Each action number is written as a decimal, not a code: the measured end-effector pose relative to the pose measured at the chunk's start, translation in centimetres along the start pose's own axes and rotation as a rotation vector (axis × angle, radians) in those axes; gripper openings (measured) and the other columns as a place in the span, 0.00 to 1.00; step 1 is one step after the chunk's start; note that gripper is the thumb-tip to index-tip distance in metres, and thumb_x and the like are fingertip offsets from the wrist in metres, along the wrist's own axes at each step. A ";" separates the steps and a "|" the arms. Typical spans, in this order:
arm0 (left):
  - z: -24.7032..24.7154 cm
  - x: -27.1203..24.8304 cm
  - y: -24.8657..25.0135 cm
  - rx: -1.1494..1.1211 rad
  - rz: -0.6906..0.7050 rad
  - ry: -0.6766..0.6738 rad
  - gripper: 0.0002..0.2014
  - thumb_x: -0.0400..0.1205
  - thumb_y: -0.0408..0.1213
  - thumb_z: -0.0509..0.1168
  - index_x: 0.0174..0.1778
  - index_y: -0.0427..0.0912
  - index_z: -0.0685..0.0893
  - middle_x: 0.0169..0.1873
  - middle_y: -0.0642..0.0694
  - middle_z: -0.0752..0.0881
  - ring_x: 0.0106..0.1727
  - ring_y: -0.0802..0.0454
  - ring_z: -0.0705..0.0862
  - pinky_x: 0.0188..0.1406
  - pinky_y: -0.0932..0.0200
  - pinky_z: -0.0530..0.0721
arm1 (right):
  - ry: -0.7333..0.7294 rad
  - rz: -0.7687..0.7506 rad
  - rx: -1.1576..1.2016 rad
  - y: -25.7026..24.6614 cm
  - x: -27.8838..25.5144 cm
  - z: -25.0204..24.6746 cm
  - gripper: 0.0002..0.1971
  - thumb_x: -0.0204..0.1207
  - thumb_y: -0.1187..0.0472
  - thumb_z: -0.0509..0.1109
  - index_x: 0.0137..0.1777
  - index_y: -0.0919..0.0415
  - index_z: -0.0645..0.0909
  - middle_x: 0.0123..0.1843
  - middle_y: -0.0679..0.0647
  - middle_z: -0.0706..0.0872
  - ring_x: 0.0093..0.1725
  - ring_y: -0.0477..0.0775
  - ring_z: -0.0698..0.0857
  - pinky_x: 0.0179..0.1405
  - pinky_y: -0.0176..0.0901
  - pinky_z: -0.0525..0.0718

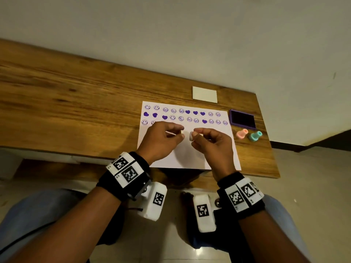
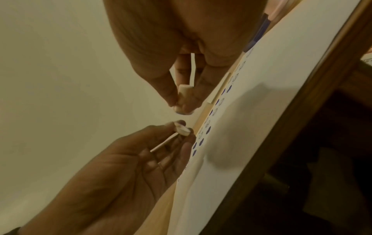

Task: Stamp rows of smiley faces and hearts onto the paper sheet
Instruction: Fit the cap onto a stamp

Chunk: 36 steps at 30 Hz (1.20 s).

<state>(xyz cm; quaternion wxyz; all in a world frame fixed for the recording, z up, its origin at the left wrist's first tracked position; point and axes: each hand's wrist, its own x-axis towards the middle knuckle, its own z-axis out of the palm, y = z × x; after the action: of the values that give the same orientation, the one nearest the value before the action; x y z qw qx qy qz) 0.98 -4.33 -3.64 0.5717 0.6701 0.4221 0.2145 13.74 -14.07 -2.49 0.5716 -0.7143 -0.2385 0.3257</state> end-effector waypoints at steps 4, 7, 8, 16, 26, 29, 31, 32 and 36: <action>0.8 0.3 0.0 -0.137 -0.031 -0.001 0.13 0.78 0.36 0.73 0.58 0.47 0.89 0.51 0.48 0.90 0.52 0.50 0.89 0.60 0.47 0.86 | -0.004 0.034 0.089 -0.3 0.5 -0.8 0.11 0.76 0.67 0.77 0.59 0.63 0.88 0.47 0.58 0.94 0.50 0.53 0.93 0.48 0.43 0.91; 1.0 0.2 0.3 -0.224 -0.031 -0.028 0.14 0.78 0.32 0.72 0.60 0.43 0.88 0.52 0.46 0.91 0.53 0.47 0.90 0.59 0.50 0.87 | -0.035 0.053 0.163 -0.6 0.7 -1.0 0.13 0.76 0.69 0.76 0.61 0.66 0.87 0.48 0.62 0.93 0.49 0.55 0.93 0.47 0.42 0.90; 1.1 0.1 0.4 -0.251 -0.032 -0.041 0.14 0.78 0.31 0.72 0.61 0.41 0.88 0.51 0.45 0.91 0.54 0.46 0.90 0.57 0.53 0.88 | -0.047 0.054 0.176 -0.6 0.6 -1.0 0.13 0.76 0.69 0.76 0.60 0.66 0.87 0.48 0.62 0.93 0.49 0.56 0.93 0.46 0.42 0.90; 0.8 -0.4 0.3 -0.357 -0.018 -0.088 0.15 0.78 0.27 0.71 0.61 0.38 0.87 0.51 0.40 0.91 0.55 0.42 0.89 0.61 0.49 0.86 | -0.112 0.039 0.149 -0.7 0.5 -0.7 0.08 0.76 0.70 0.75 0.55 0.67 0.89 0.48 0.61 0.93 0.47 0.55 0.92 0.46 0.42 0.89; 0.4 -0.4 -0.2 -0.323 0.035 -0.113 0.17 0.75 0.27 0.74 0.60 0.37 0.87 0.48 0.38 0.91 0.52 0.39 0.90 0.58 0.51 0.87 | -0.203 0.067 0.165 -0.2 0.7 -1.0 0.06 0.76 0.72 0.74 0.49 0.65 0.91 0.45 0.59 0.93 0.45 0.54 0.91 0.42 0.40 0.88; 0.7 -0.5 -0.4 -0.323 0.062 -0.104 0.16 0.74 0.26 0.74 0.59 0.38 0.87 0.47 0.40 0.92 0.50 0.45 0.90 0.57 0.52 0.86 | -0.219 0.044 0.145 -0.3 0.7 -1.4 0.05 0.76 0.72 0.75 0.49 0.66 0.91 0.45 0.60 0.93 0.44 0.55 0.91 0.43 0.40 0.88; 0.9 -0.8 -0.3 -0.359 0.065 -0.108 0.16 0.74 0.26 0.74 0.58 0.39 0.87 0.47 0.42 0.92 0.48 0.50 0.90 0.53 0.56 0.87 | -0.228 0.039 0.151 -0.5 0.5 -1.6 0.05 0.77 0.72 0.74 0.50 0.67 0.90 0.46 0.61 0.93 0.45 0.54 0.91 0.44 0.41 0.88; 1.0 -0.9 -0.2 -0.370 0.071 -0.114 0.16 0.75 0.27 0.74 0.58 0.40 0.87 0.47 0.43 0.92 0.47 0.51 0.90 0.50 0.59 0.87 | -0.229 0.047 0.171 -0.6 0.4 -1.5 0.06 0.77 0.71 0.74 0.51 0.67 0.90 0.46 0.61 0.93 0.45 0.54 0.91 0.44 0.41 0.88; 1.3 -1.0 0.3 -0.364 0.086 -0.075 0.15 0.77 0.29 0.71 0.61 0.39 0.86 0.50 0.44 0.91 0.47 0.52 0.90 0.46 0.61 0.88 | -0.161 0.076 0.251 -0.3 -0.1 -0.5 0.05 0.78 0.68 0.73 0.52 0.65 0.90 0.47 0.61 0.93 0.47 0.55 0.91 0.46 0.41 0.87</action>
<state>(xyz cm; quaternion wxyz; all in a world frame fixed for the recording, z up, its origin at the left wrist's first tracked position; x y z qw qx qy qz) 1.57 -5.88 -3.53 0.6889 0.5808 0.3257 0.2865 14.11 -14.41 -2.13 0.6227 -0.6172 -0.2140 0.4307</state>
